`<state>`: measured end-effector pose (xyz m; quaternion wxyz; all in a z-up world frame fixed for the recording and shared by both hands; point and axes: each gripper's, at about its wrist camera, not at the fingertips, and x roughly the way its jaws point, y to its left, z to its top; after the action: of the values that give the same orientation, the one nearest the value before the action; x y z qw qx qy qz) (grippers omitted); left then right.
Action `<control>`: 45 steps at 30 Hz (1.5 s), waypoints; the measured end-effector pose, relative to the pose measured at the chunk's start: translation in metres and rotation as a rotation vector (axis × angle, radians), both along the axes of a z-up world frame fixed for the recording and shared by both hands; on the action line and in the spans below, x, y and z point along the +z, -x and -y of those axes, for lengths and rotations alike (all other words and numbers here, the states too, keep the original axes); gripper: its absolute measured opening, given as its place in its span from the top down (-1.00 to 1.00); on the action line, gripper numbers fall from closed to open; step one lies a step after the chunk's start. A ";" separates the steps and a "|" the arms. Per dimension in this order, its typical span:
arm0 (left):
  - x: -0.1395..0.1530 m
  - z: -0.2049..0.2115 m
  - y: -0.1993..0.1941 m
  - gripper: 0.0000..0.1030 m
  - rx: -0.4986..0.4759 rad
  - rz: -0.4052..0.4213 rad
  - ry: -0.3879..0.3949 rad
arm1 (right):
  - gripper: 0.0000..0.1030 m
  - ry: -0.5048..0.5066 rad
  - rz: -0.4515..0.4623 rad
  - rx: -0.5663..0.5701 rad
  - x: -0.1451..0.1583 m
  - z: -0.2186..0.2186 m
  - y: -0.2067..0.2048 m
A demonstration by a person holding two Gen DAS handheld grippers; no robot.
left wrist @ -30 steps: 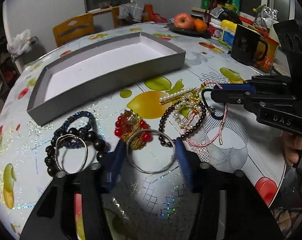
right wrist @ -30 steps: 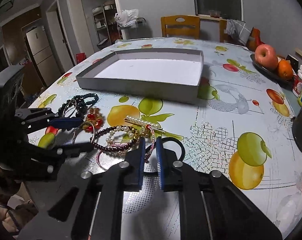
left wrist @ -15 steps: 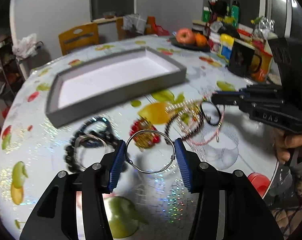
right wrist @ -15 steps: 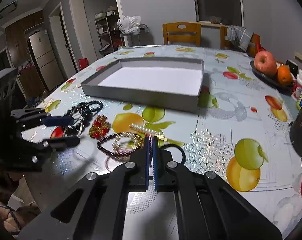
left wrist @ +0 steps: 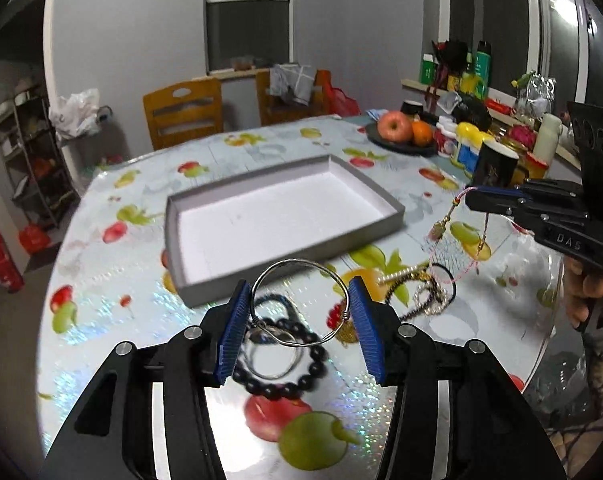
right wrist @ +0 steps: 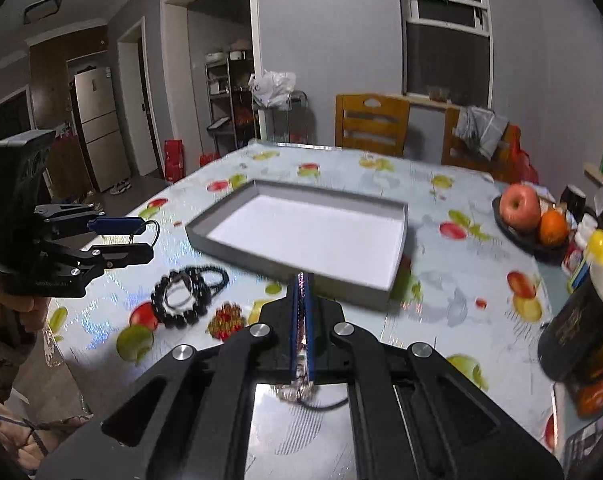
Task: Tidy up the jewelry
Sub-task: 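Carry both bracelets over the grey box and open both tools to drop them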
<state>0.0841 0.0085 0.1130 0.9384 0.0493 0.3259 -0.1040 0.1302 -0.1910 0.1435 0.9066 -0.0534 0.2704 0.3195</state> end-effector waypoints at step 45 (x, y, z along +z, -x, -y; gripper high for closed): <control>-0.071 -0.068 -0.155 -0.17 0.103 -0.098 0.147 | 0.94 0.010 -0.159 -0.140 -0.076 -0.030 -0.158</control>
<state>0.2392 0.0767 0.0415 0.9265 -0.0415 0.3650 -0.0815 0.2881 -0.1605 0.0675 0.9022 -0.0132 0.3461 0.2571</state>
